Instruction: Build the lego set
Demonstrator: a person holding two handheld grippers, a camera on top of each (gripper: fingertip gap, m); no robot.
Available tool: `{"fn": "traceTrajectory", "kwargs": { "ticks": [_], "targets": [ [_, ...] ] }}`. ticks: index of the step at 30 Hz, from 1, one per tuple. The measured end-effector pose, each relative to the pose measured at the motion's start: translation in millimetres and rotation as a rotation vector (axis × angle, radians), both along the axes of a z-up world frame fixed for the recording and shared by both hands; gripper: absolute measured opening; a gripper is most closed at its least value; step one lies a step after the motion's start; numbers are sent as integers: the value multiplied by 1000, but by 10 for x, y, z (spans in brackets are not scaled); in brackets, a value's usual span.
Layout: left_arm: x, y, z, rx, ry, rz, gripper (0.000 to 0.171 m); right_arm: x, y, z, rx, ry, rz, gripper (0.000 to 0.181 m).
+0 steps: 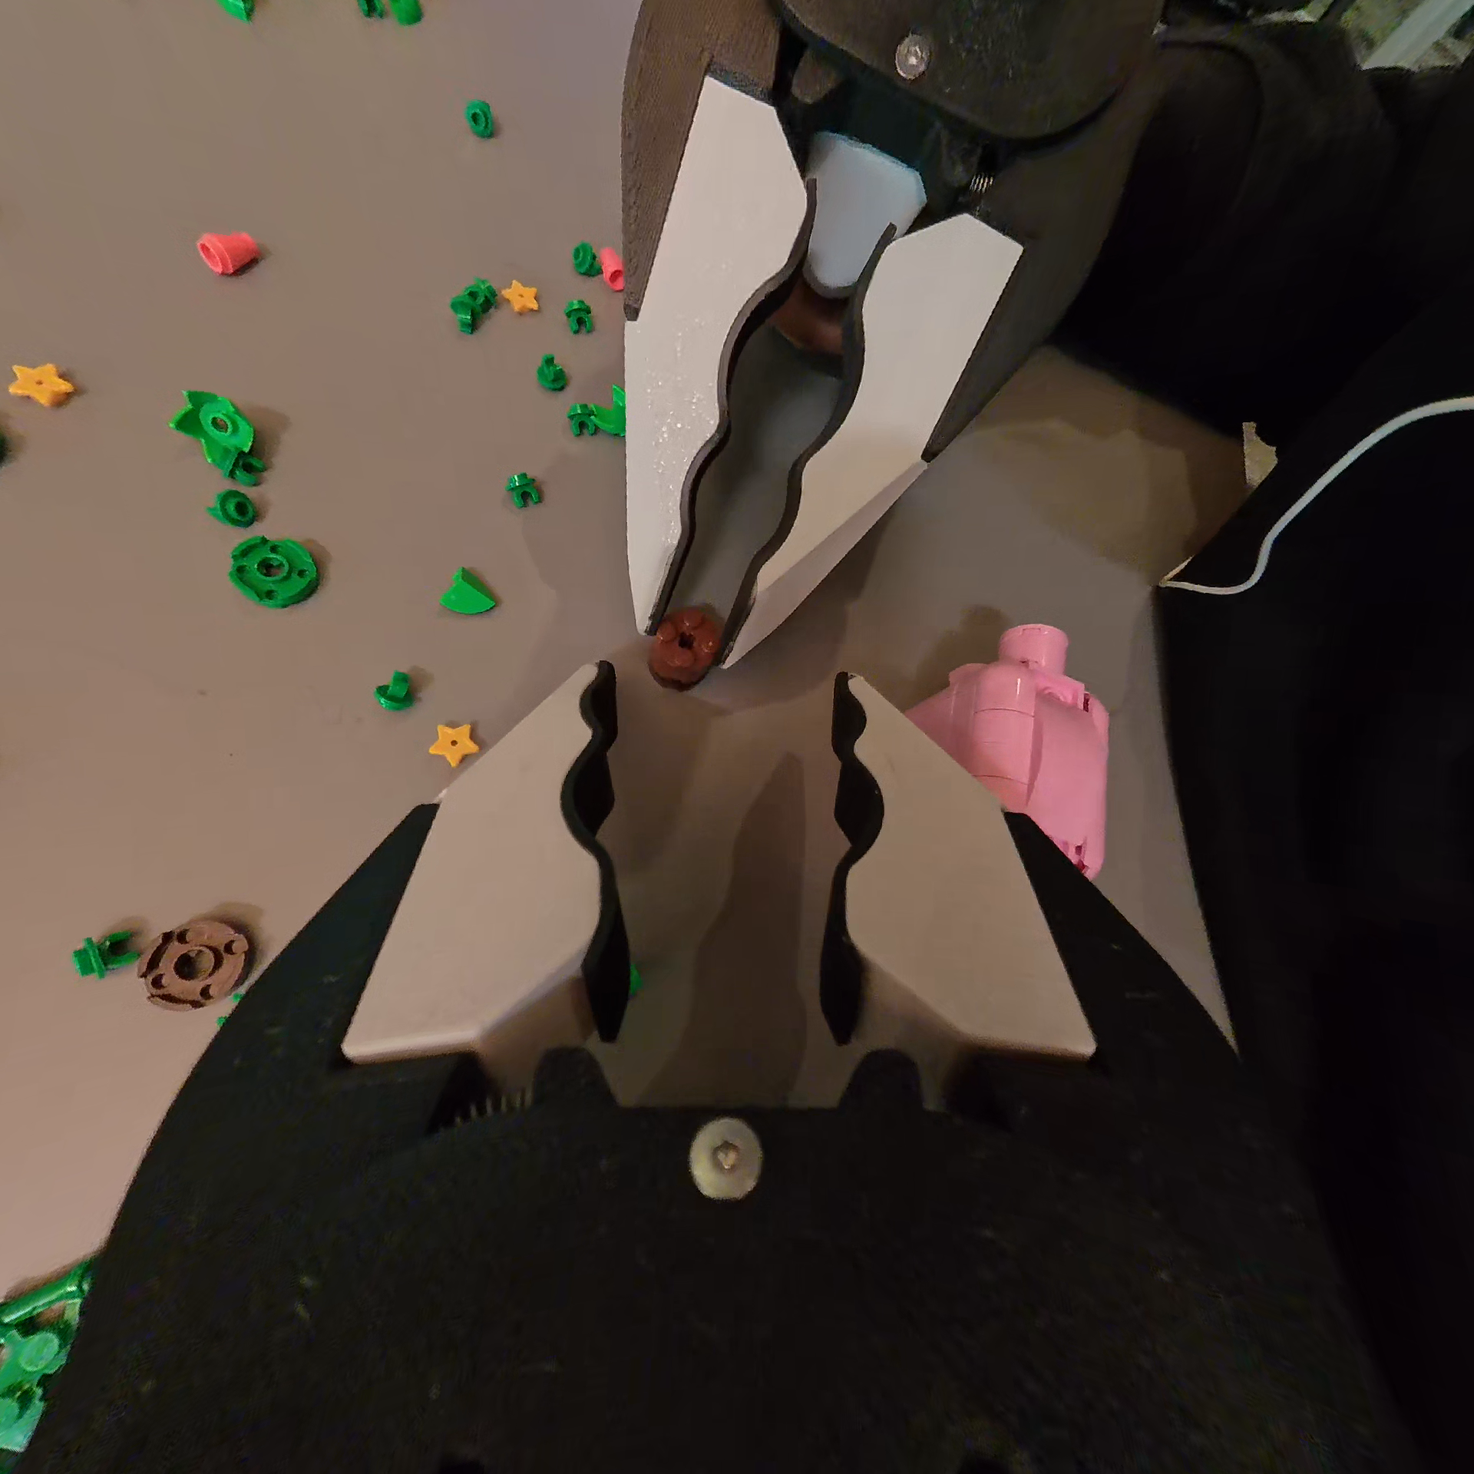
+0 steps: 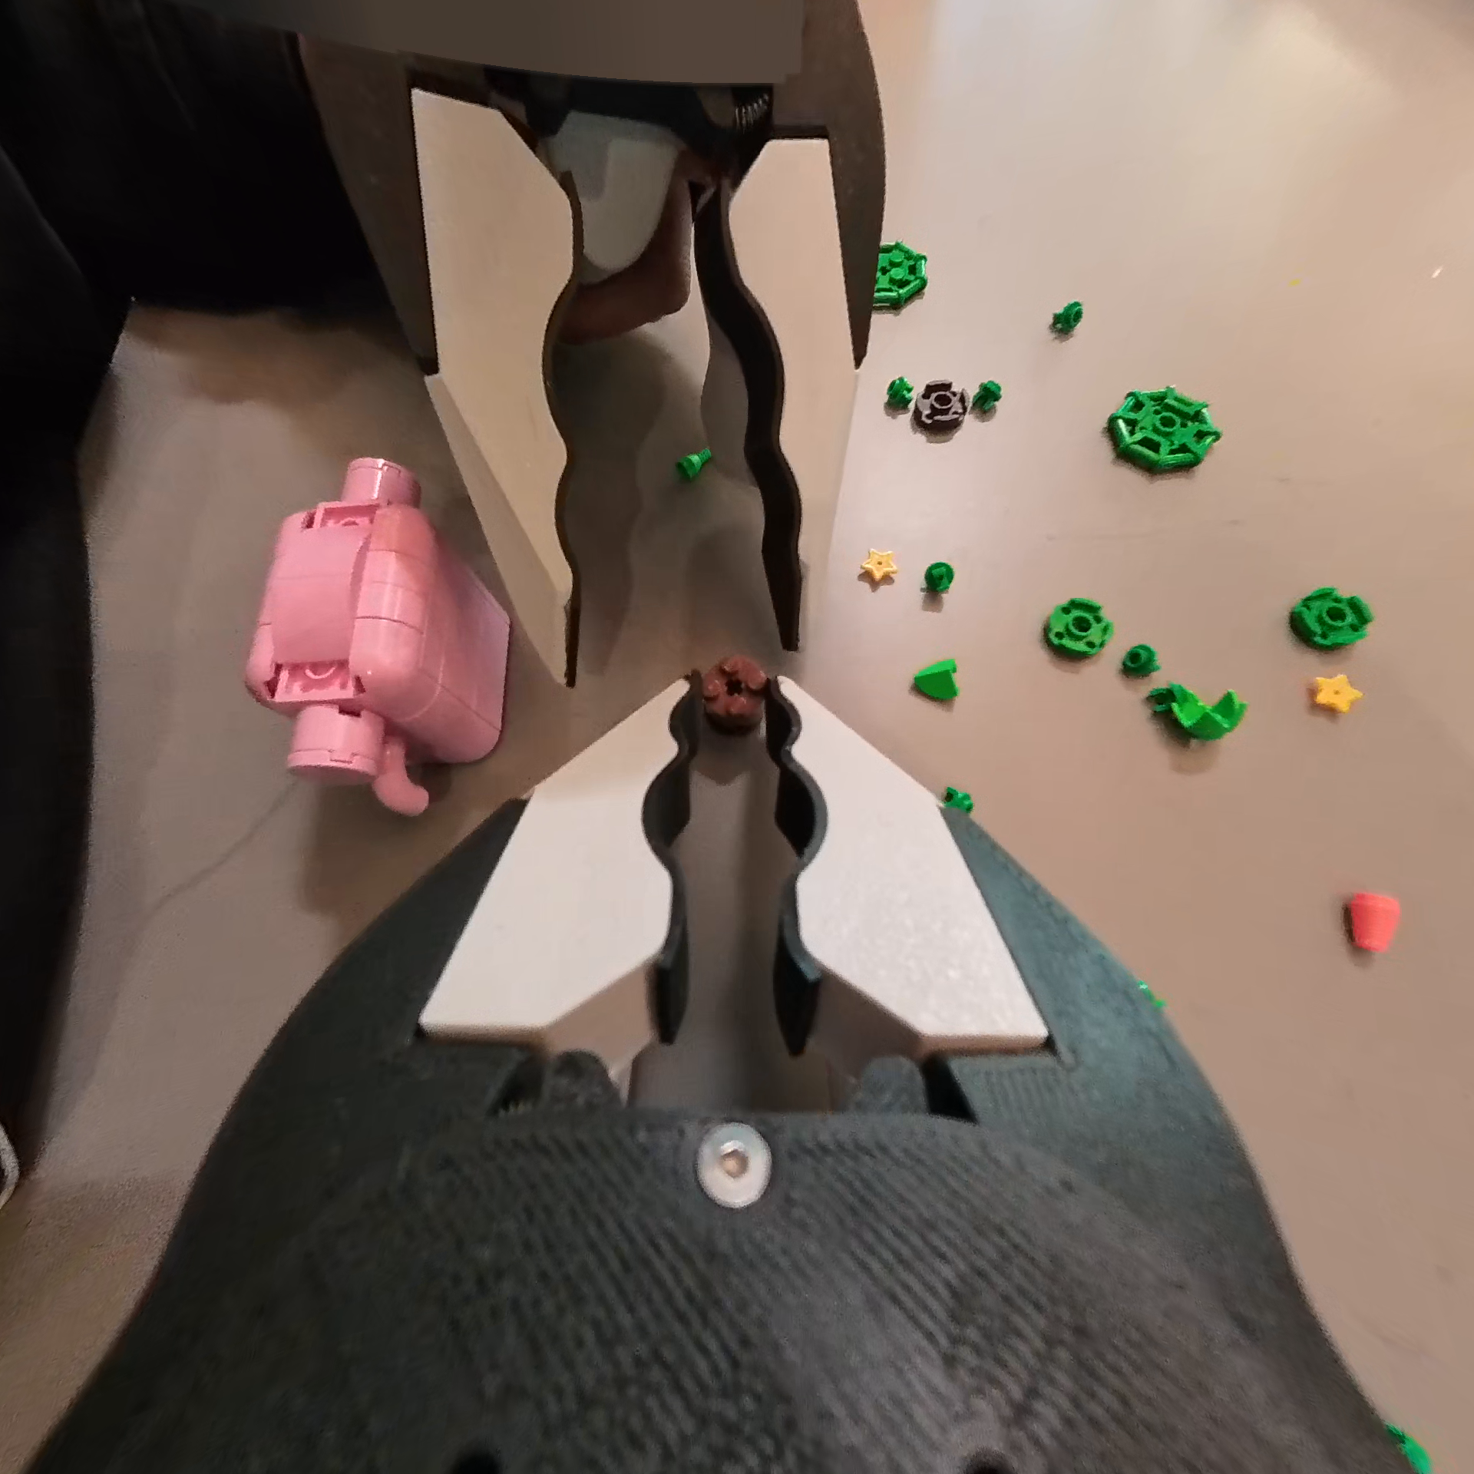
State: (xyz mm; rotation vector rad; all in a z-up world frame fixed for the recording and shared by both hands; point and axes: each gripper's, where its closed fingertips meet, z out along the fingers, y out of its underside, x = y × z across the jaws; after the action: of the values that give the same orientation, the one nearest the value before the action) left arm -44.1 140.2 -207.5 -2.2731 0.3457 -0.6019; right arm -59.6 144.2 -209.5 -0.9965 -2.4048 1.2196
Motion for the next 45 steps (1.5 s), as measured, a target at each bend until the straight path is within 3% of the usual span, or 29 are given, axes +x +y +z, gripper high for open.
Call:
{"fn": "traceTrajectory", "kwargs": {
  "ticks": [14, 22, 28, 34, 39, 45],
  "targets": [
    [-1, 10, 31, 10, -26, 7, 48, 7, -8, -8, 39, -17, 4, 14],
    [-113, 115, 94, 28, -149, 132, 1, 2, -10, -14, 44, -7, 11, 14],
    [-131, 126, 4, -41, -171, 184, 0, 0, -11, -19, 57, -6, 12, 14],
    [-137, 113, -17, -62, -44, 204, 0, 0, -12, -28, 53, -23, 18, 14],
    [-131, 107, -30, -90, -64, 214, 0, 3, -11, -39, 37, -34, 30, 15],
    [-128, 107, -34, -67, 15, 204, 0, -1, -15, -40, 15, -17, 37, 15]
  ]
}}
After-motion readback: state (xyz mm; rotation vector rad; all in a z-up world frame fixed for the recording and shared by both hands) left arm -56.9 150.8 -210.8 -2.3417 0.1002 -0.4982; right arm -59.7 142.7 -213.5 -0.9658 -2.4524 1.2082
